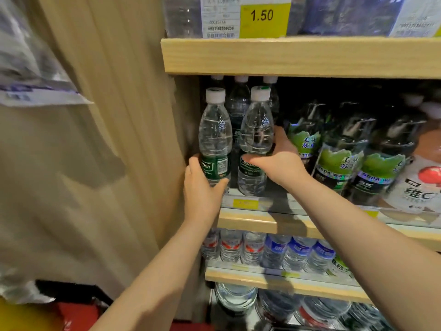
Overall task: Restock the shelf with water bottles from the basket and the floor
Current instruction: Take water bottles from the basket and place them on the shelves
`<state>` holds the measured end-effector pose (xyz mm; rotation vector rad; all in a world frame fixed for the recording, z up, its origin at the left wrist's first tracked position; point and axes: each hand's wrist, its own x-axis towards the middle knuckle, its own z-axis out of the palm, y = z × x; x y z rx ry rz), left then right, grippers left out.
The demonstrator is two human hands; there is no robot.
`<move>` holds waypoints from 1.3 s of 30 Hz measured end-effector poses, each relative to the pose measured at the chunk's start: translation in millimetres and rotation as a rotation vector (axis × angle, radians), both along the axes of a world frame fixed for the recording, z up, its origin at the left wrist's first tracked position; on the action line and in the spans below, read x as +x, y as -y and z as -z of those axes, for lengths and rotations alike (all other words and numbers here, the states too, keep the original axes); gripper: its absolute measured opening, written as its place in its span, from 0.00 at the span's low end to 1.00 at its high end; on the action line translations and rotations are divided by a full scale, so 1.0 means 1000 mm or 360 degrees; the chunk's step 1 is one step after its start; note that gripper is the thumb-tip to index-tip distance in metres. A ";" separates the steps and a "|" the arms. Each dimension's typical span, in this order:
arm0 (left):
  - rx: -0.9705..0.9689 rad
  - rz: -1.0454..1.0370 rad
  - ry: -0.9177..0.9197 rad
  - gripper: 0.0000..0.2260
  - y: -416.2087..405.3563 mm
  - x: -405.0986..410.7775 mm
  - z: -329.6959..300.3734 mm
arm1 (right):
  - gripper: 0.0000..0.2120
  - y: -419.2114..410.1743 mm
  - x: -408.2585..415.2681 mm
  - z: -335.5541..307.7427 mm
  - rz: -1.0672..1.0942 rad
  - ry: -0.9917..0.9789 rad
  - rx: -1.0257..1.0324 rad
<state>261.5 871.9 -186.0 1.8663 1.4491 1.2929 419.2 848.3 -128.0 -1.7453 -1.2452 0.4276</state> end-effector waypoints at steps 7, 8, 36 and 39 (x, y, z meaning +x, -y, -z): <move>-0.0116 -0.0122 -0.0063 0.30 -0.025 0.020 -0.012 | 0.38 0.005 -0.002 0.015 -0.0065 -0.0056 -0.0020; -0.0120 -0.0135 -0.0063 0.31 -0.030 0.023 -0.012 | 0.37 0.006 -0.003 0.019 -0.0072 -0.0030 -0.0046; 0.0590 -0.0070 -0.0925 0.18 0.009 -0.011 0.069 | 0.34 -0.056 -0.021 0.030 0.0164 0.0078 -0.0102; 0.0573 -0.0072 -0.0945 0.18 0.010 -0.011 0.069 | 0.35 -0.059 -0.029 0.029 0.0214 0.0126 -0.0147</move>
